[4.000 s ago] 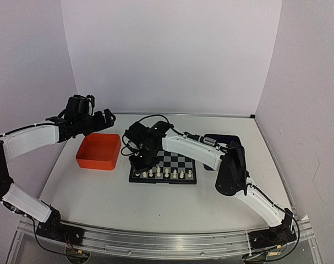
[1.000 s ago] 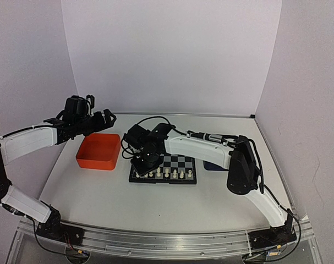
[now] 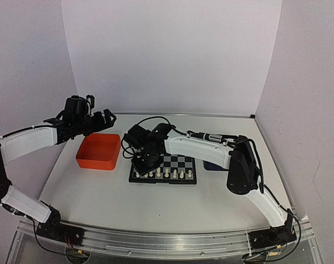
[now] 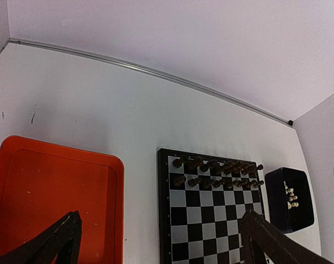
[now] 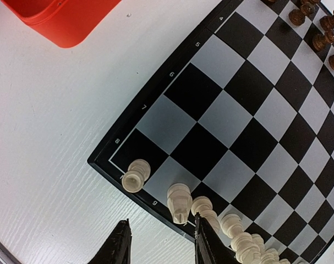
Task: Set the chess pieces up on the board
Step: Adjust the chess piece on the chessboard.
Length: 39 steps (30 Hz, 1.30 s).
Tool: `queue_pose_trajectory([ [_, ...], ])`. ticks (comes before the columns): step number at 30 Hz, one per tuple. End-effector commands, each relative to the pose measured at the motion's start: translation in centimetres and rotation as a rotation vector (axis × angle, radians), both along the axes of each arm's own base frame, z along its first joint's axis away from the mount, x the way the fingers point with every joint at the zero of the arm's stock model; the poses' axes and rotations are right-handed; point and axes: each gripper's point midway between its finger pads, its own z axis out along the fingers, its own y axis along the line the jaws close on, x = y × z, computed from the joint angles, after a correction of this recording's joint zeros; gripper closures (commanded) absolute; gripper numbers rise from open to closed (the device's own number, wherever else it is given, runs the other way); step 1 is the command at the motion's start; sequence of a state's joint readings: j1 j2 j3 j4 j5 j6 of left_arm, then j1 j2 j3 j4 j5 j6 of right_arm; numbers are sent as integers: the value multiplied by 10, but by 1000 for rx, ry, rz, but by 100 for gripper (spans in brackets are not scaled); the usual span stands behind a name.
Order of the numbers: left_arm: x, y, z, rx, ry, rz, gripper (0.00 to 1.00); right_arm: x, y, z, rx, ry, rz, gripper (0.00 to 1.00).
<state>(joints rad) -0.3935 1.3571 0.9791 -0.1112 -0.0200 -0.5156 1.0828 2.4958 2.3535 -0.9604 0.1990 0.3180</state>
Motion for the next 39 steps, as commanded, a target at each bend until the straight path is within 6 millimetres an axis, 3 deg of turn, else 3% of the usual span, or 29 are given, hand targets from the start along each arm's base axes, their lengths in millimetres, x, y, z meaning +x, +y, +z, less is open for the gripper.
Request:
queue_pose_trajectory([
  [1, 2, 2, 14, -3, -50, -1, 0, 1, 3, 6, 19, 0, -6, 64],
  [39, 0, 1, 15, -7, -54, -4, 0, -4, 2, -20, 16, 82, -50, 64],
])
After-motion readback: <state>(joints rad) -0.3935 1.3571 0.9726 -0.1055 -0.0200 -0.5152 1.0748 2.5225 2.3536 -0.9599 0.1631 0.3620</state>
